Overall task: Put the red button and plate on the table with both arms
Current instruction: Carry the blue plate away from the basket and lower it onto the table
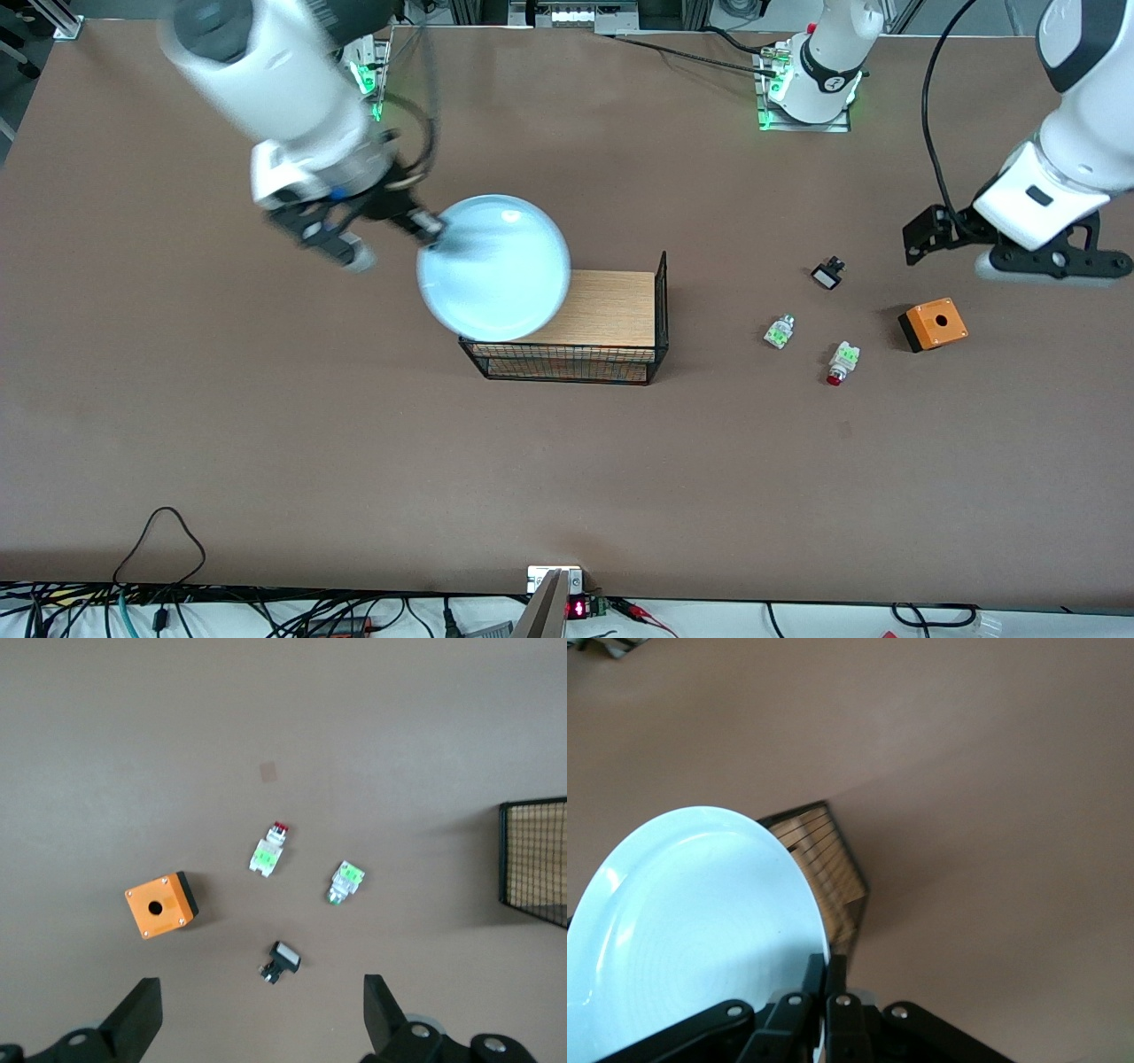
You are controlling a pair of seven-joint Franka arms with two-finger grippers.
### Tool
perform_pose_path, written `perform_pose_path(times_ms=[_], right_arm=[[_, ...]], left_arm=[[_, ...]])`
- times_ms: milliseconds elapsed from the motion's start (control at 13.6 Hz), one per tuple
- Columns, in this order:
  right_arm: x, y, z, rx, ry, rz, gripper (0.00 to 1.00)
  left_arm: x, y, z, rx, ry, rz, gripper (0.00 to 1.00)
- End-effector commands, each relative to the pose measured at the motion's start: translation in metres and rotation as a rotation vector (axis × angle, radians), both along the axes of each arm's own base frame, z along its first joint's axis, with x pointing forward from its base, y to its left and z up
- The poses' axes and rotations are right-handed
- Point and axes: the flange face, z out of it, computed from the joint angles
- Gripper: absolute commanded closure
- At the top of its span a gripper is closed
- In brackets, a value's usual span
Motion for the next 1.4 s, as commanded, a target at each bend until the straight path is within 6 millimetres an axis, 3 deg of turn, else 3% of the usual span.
perform_pose_path(times_ms=[0, 368, 662, 1176, 1250, 1324], right_arm=[[0.016, -0.070, -0.023, -0.014, 0.058, 0.133, 1.00], [0.029, -0.207, -0.102, -0.037, 0.105, 0.376, 1.00], [0.013, -0.272, -0.187, -0.025, 0.051, 0.475, 1.00], [-0.032, -0.314, -0.301, -0.087, -0.134, 0.585, 1.00], [-0.035, -0.322, -0.313, -0.086, -0.135, 0.587, 0.96], [-0.035, -0.324, -0.318, -0.081, -0.126, 0.577, 0.66]], left_arm=[[-0.008, 0.001, -0.001, 0.021, -0.010, -0.019, 0.00], [-0.005, 0.003, -0.002, 0.018, -0.009, -0.025, 0.00], [-0.008, 0.002, -0.002, 0.021, 0.017, -0.024, 0.00], [-0.005, -0.001, -0.003, 0.020, 0.017, -0.026, 0.00], [-0.006, -0.004, -0.003, 0.020, 0.015, -0.029, 0.00], [-0.006, -0.005, -0.003, 0.020, 0.015, -0.029, 0.00]])
